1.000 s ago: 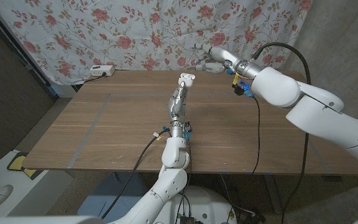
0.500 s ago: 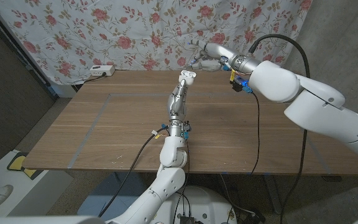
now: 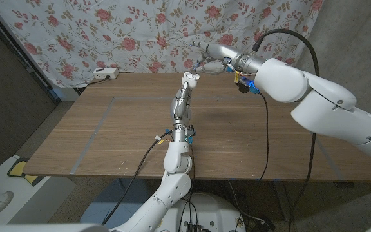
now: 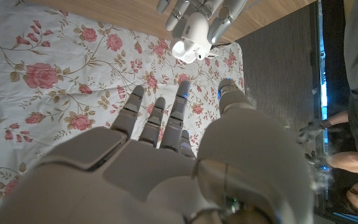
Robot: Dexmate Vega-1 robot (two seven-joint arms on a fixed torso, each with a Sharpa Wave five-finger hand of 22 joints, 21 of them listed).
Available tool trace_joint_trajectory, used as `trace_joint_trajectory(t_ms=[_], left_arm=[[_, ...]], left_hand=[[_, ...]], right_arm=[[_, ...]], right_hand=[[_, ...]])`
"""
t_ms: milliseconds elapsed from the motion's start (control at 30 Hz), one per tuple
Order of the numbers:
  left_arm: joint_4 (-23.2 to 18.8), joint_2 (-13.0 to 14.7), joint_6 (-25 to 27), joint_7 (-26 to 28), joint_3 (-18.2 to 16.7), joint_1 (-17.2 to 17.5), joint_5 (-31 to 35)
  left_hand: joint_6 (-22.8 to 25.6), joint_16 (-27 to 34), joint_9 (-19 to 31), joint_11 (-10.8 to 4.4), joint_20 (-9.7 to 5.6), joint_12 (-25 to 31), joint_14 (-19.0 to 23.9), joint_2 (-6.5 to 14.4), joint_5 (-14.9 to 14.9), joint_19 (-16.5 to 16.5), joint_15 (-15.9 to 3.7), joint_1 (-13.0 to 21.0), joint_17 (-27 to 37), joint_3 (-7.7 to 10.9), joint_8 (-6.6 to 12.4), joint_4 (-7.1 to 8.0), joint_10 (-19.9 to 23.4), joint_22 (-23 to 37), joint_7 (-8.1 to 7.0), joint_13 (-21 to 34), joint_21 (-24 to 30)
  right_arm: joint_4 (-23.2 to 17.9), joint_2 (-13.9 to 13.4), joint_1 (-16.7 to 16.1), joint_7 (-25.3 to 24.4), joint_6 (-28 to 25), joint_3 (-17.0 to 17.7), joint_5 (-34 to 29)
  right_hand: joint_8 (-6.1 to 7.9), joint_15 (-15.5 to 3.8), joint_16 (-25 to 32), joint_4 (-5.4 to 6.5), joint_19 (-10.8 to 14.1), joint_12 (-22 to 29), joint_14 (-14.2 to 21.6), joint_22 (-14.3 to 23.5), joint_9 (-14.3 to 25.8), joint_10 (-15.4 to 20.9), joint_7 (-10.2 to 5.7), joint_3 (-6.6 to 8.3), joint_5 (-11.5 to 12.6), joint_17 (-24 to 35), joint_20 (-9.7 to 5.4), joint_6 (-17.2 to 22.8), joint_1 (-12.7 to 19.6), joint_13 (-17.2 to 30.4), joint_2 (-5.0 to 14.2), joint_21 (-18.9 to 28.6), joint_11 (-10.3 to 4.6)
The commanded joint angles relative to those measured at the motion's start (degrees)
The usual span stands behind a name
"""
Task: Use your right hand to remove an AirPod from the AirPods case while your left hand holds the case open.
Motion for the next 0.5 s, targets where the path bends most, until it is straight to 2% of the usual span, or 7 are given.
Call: trace_joint_trajectory(t_ms=[33, 100, 133, 200, 233, 500], left_arm=[[-0.1, 0.0, -0.5, -0.8, 0.1, 0.0, 0.2], [-0.5, 0.3, 0.0, -1.3, 0.2, 0.1, -0.5], [-0.6, 0.6, 0.4, 0.1, 0.0, 0.2, 1.4], [0.0, -0.2, -0.3, -1.2, 0.1, 0.2, -1.0], [-0.2, 0.2, -0.3, -0.3, -0.1, 0.2, 0.7], [-0.3, 0.0, -0.4, -0.9, 0.2, 0.3, -0.1]], left_hand=[[2.2, 0.2, 2.8, 0.12, 0.06, -0.1, 0.0, -0.1, 0.5, 0.0, -0.59, 0.8, 0.2, -0.02, 0.35, 0.13, 0.5, 0.2, -1.82, 0.2, 0.0], [2.2, 0.2, 2.8, 0.12, 0.09, -0.2, -0.1, -0.1, 0.5, 0.0, -0.59, 0.8, 0.2, -0.04, 0.37, 0.16, 0.5, 0.2, -1.81, 0.2, 0.0], [2.1, 0.2, 2.8, 0.13, 0.08, -0.2, -0.1, 0.0, 0.6, 0.0, -0.57, 0.8, 0.2, -0.06, 0.36, 0.17, 0.6, 0.2, -1.81, 0.3, 0.0], [2.1, 0.2, 2.8, 0.13, 0.08, -0.2, -0.1, 0.0, 0.6, 0.0, -0.58, 0.8, 0.2, -0.07, 0.33, 0.18, 0.6, 0.2, -1.85, 0.3, 0.0], [2.1, 0.2, 2.8, 0.13, 0.11, -0.2, -0.1, 0.0, 0.6, 0.0, -0.58, 0.8, 0.2, -0.09, 0.33, 0.19, 0.6, 0.2, -1.79, 0.3, 0.0], [2.0, 0.3, 2.8, 0.13, 0.11, -0.4, -0.1, 0.0, 0.7, 0.0, -0.53, 1.0, 0.2, -0.20, 0.35, 0.28, 0.6, 0.2, -1.78, 0.4, 0.0]], right_arm=[[-0.1, 0.7, 2.0, 3.3, -0.5, -2.6, -3.4], [0.0, 0.8, 2.3, 4.0, -0.4, -3.0, -3.9], [0.1, 0.8, 2.4, 4.2, -0.3, -3.0, -4.0], [0.1, 0.8, 2.5, 4.5, -0.2, -3.2, -4.8], [0.0, 0.9, 2.8, 4.9, -0.5, -3.6, -5.5], [0.3, 1.5, 2.8, 6.1, -0.3, -4.0, -7.7]], right_hand=[[0.50, -0.12, 0.3, 0.07, 0.1, 0.3, 0.3, 0.1, -0.1, 0.2, -1.01, 0.48, 0.4, 0.2, -0.75, -0.6, 0.8, 0.4, 0.08, 0.1, -0.95], [0.54, -0.12, 0.3, 0.09, 0.1, 0.2, 0.3, 0.1, -0.2, 0.0, -1.47, 0.50, 0.5, 0.2, -0.81, -0.6, 0.9, 0.5, 0.01, 0.1, -1.46], [0.54, -0.06, 0.3, 0.10, 0.1, 0.2, 0.3, 0.1, -0.2, 0.1, -1.52, 0.50, 0.5, 0.2, -0.77, -0.6, 0.9, 0.5, 0.00, 0.1, -1.57], [0.55, -0.10, 0.3, 0.14, 0.1, 0.2, 0.3, 0.1, -0.3, 0.2, -1.79, 0.48, 0.6, 0.3, -0.86, -0.7, 0.9, 0.6, -0.06, 0.0, -1.84], [0.53, -0.11, 0.4, 0.16, 0.1, 0.2, 0.3, 0.1, -0.3, 0.2, -1.76, 0.48, 0.6, 0.3, -0.87, -0.8, 1.0, 0.6, -0.06, 0.1, -1.87], [0.36, 0.20, 0.3, 0.43, 0.0, -0.2, -0.2, 0.1, -0.5, -0.5, -1.60, 0.31, 0.8, 0.3, -0.78, -1.5, 0.8, 0.8, -0.25, 0.0, -1.31]])
